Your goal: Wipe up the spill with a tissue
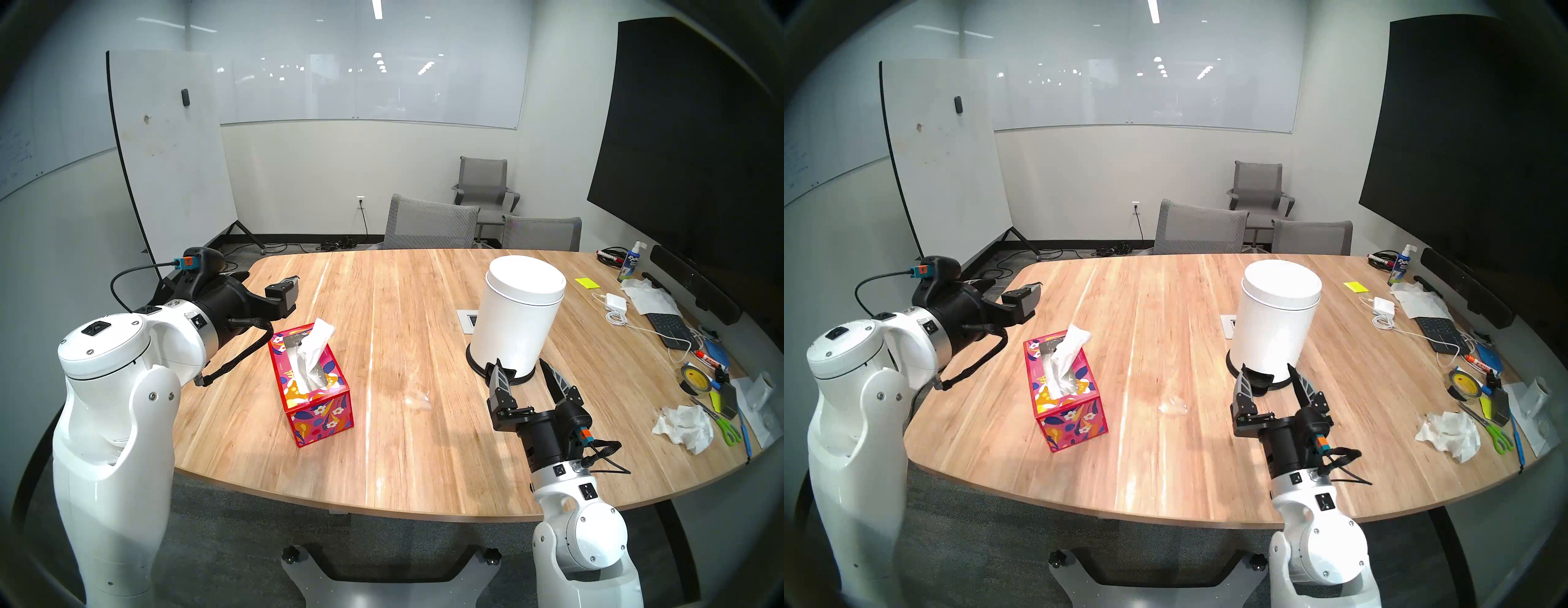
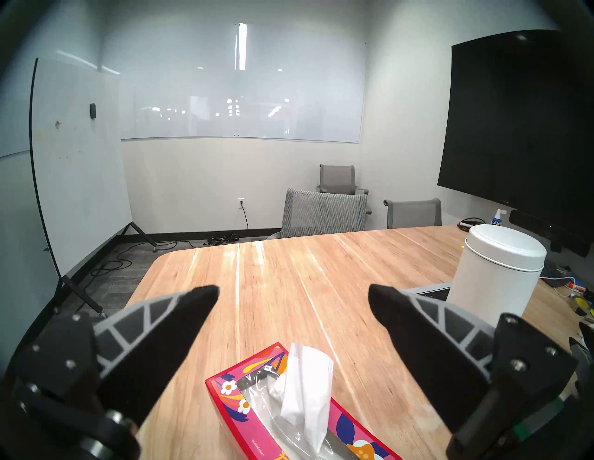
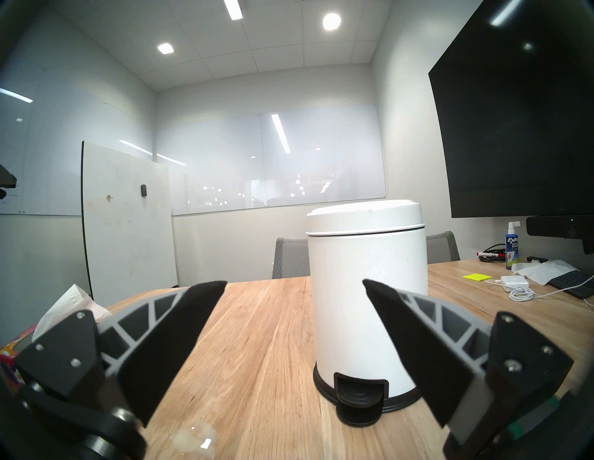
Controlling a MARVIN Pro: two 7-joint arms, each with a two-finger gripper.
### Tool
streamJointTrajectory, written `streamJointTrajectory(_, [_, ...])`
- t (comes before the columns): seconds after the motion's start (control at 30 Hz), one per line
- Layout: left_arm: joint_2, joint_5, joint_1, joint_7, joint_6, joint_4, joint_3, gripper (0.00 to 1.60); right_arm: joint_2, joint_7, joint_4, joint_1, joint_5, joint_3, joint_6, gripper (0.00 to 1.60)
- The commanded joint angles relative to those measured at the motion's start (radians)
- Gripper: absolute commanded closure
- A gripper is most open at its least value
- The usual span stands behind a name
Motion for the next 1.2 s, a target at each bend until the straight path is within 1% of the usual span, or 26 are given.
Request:
streamJointTrajectory(0.0, [0.012,-0.065,-0.118,-0.022,0.027,-0.024,0.001,0.00,0.002,0.002,-0.017,0.004,-0.001,0.001,-0.004,0.00])
streamJointTrajectory(0.07, [0.018,-0.076,-0.135,-0.029,0.052,-0.024,0.011,0.00,0.002,0.002,-0.018,0.004,-0.001,0.001,-0.004,0.00])
streamJointTrajectory(0.13, [0.014,-0.088,-0.144,-0.032,0.063,-0.024,0.016,0.00,0.002,0.002,-0.018,0.004,-0.001,0.001,-0.004,0.00])
streamJointTrajectory(0.17, [0.014,-0.101,-0.162,-0.033,0.063,-0.024,0.031,0.00,0.002,0.002,-0.018,0.004,-0.001,0.001,-0.004,0.00])
streamJointTrajectory(0.33, [0.013,-0.126,-0.159,-0.024,0.063,-0.024,0.047,0.00,0.002,0.002,-0.018,0.004,-0.001,0.001,-0.004,0.00])
streamJointTrajectory(0.4, [0.017,-0.138,-0.147,-0.017,0.063,-0.024,0.055,0.00,0.002,0.002,-0.018,0.004,-0.001,0.001,-0.004,0.00])
streamJointTrajectory(0.43, [0.022,-0.142,-0.131,-0.011,0.063,-0.024,0.060,0.00,0.002,0.002,-0.017,0.004,-0.001,0.001,-0.005,0.00])
streamJointTrajectory(0.47, [0.024,-0.155,-0.092,-0.009,0.063,-0.024,0.067,0.00,0.002,0.002,-0.017,0.005,-0.001,0.001,-0.005,0.00])
streamJointTrajectory(0.5, [0.024,-0.155,-0.092,-0.009,0.063,-0.024,0.067,0.00,0.002,0.002,-0.017,0.005,-0.001,0.001,-0.005,0.00])
streamJointTrajectory(0.53, [0.025,-0.156,-0.063,-0.002,0.063,-0.024,0.068,0.00,0.002,0.002,-0.017,0.005,-0.001,0.001,-0.005,0.00])
streamJointTrajectory(0.57, [0.022,-0.166,-0.017,0.015,0.063,-0.024,0.066,0.00,0.002,0.002,-0.016,0.005,-0.001,0.001,-0.005,0.00])
streamJointTrajectory(0.6, [0.026,-0.169,0.005,0.028,0.063,-0.024,0.065,0.00,0.002,0.002,-0.016,0.005,-0.001,0.001,-0.005,0.00])
streamJointTrajectory(0.63, [0.026,-0.167,-0.006,0.045,0.063,-0.024,0.076,0.00,0.002,0.002,-0.016,0.005,-0.001,0.001,-0.005,0.00])
streamJointTrajectory(0.77, [0.030,-0.187,0.050,0.089,0.063,-0.024,0.085,0.00,0.002,0.002,-0.016,0.005,-0.001,0.001,-0.005,0.00])
streamJointTrajectory(0.87, [0.034,-0.197,0.069,0.106,0.063,-0.024,0.094,0.00,0.002,0.002,-0.016,0.005,-0.001,0.001,-0.005,0.00])
streamJointTrajectory(0.9, [0.033,-0.205,0.097,0.118,0.063,-0.024,0.093,0.00,0.002,0.002,-0.017,0.005,-0.001,0.001,-0.005,0.00])
streamJointTrajectory(0.93, [0.035,-0.210,0.098,0.135,0.063,-0.024,0.102,0.00,0.002,0.002,-0.017,0.005,-0.001,0.001,-0.005,0.00])
streamJointTrajectory(1.0, [0.039,-0.217,0.126,0.159,0.063,-0.024,0.109,0.00,0.002,0.002,-0.017,0.005,-0.001,0.001,-0.005,0.00])
streamJointTrajectory(1.03, [0.042,-0.221,0.150,0.171,0.063,-0.024,0.109,0.00,0.002,0.002,-0.017,0.005,-0.001,0.001,-0.005,0.00])
streamJointTrajectory(1.07, [0.049,-0.228,0.166,0.195,0.063,-0.024,0.121,0.00,0.002,0.002,-0.017,0.005,-0.001,0.001,-0.005,0.00])
streamJointTrajectory(1.17, [0.051,-0.236,0.192,0.216,0.063,-0.015,0.128,0.00,0.002,0.002,-0.017,0.005,-0.001,0.001,-0.005,0.00])
